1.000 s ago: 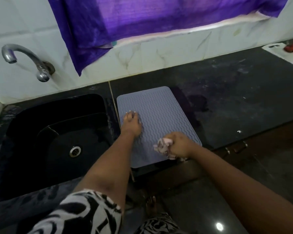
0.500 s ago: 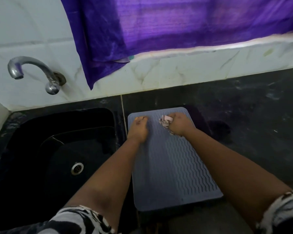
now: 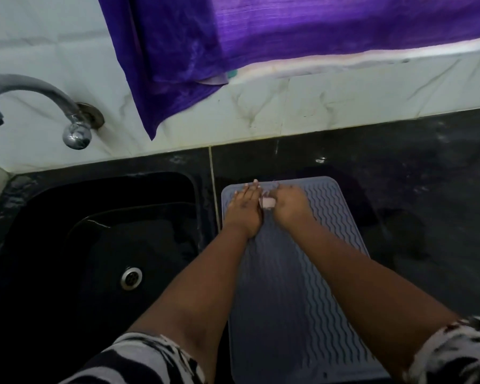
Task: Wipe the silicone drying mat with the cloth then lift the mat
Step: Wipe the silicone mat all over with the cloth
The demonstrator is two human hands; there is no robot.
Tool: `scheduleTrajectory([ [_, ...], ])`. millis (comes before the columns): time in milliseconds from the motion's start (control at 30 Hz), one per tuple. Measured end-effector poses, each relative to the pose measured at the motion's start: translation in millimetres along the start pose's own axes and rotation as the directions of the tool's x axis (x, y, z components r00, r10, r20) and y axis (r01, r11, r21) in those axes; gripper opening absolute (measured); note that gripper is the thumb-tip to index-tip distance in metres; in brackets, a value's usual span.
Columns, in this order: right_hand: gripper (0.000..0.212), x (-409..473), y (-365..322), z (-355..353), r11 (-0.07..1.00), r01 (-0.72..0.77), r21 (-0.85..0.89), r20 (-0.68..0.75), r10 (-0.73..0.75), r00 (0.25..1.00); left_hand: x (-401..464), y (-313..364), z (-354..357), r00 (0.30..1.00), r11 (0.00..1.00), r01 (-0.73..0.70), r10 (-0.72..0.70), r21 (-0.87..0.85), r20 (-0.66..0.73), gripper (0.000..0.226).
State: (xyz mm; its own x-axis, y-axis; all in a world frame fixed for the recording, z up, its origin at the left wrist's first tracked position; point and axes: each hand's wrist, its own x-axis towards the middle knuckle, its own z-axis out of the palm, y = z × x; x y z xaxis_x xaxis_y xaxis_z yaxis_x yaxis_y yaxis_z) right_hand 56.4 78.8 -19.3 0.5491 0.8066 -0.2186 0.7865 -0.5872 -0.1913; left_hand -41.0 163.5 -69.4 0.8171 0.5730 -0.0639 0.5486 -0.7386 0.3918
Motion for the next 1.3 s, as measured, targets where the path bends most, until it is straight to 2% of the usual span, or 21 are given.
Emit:
scheduleTrajectory([
  [133,0.037,-85.2,8.4,14.9,0.994,0.105,0.034,-0.051,-0.103,0.993,-0.4,0.3,0.1,1.000,1.000,0.005,-0.005,-0.016,0.022,0.051],
  [200,0.037,-108.0,13.9,15.6,0.994,0.113,0.014,0.026,-0.113,0.993,-0.7,1.5,0.9,1.000,1.000,0.004,-0.003,-0.023,0.011,0.050],
  [267,0.027,-105.8,13.1,3.3,0.998,0.044,0.049,0.155,-0.051,0.987,-1.7,1.9,0.5,1.000,0.999,0.012,-0.012,-0.030,0.013,0.051],
  [333,0.015,-85.1,6.6,-20.4,0.981,-0.047,0.190,0.215,0.005,0.977,-2.0,1.2,0.5,1.000,0.999,0.023,-0.023,-0.030,0.016,0.052],
  [400,0.019,-48.7,1.6,-42.4,0.946,-0.084,0.313,0.126,0.046,0.991,-0.7,-0.2,1.0,0.999,1.000,0.014,-0.014,-0.011,0.029,0.058],
  [433,0.024,-27.6,-0.4,-48.8,0.945,-0.083,0.316,0.081,0.060,0.995,-0.2,-0.7,1.5,1.000,1.000,0.013,-0.013,0.002,0.027,0.058],
  [500,0.041,1.1,-4.9,-48.2,0.967,-0.082,0.240,0.086,0.063,0.994,0.7,-1.3,2.6,1.000,1.000,0.025,-0.025,0.008,0.017,0.055],
  [567,0.052,11.1,-3.2,-28.7,0.997,-0.044,0.057,0.107,0.037,0.994,1.0,-1.7,3.7,1.000,1.000,0.023,-0.023,0.006,0.001,0.055],
  [633,0.047,1.3,3.6,-6.9,1.000,0.014,-0.017,0.015,-0.014,1.000,1.1,-1.9,4.4,1.000,1.000,0.008,-0.008,0.011,0.004,0.058],
  [733,0.037,-34.4,7.8,10.2,0.998,0.052,0.043,-0.067,-0.050,0.997,0.9,-2.2,5.5,1.000,1.000,-0.002,0.002,0.020,-0.006,0.060],
  [800,0.036,-71.1,6.4,20.3,0.997,0.077,0.030,-0.066,-0.075,0.995,1.4,-0.9,4.3,1.000,1.000,-0.002,0.002,0.011,-0.030,0.054],
  [933,0.037,-161.5,10.1,34.0,0.987,0.109,0.119,0.000,-0.110,0.994,-1.7,1.8,3.9,0.999,1.000,0.011,-0.012,-0.018,-0.043,0.049],
  [1033,0.036,-207.9,10.0,29.5,0.987,0.150,0.056,0.127,-0.156,0.980,-1.7,1.7,4.8,0.998,0.999,0.030,-0.031,-0.017,-0.053,0.050],
  [1100,0.027,-207.3,9.1,17.0,0.993,0.072,0.098,0.261,-0.095,0.961,-2.6,3.2,4.1,0.997,0.999,0.040,-0.041,-0.012,-0.058,0.050],
  [1133,0.023,-198.1,7.6,5.9,0.982,0.001,0.190,0.306,-0.061,0.950,-3.4,4.0,3.2,0.997,0.999,0.043,-0.043,-0.015,-0.056,0.049],
  [1167,0.019,-182.8,6.1,-4.5,0.956,-0.059,0.288,0.286,-0.028,0.958,-3.3,4.2,3.2,0.997,0.999,0.041,-0.042,-0.018,-0.062,0.049],
  [1233,0.011,-132.9,4.2,-16.0,0.924,-0.102,0.369,0.133,0.056,0.990,-3.3,3.9,3.4,0.996,0.999,0.041,-0.043,-0.020,-0.075,0.049],
  [1300,0.017,-88.8,-3.9,-15.7,0.957,-0.104,0.270,0.054,0.093,0.994,-2.8,4.1,3.4,0.997,0.999,0.047,-0.047,0.000,-0.067,0.052],
])
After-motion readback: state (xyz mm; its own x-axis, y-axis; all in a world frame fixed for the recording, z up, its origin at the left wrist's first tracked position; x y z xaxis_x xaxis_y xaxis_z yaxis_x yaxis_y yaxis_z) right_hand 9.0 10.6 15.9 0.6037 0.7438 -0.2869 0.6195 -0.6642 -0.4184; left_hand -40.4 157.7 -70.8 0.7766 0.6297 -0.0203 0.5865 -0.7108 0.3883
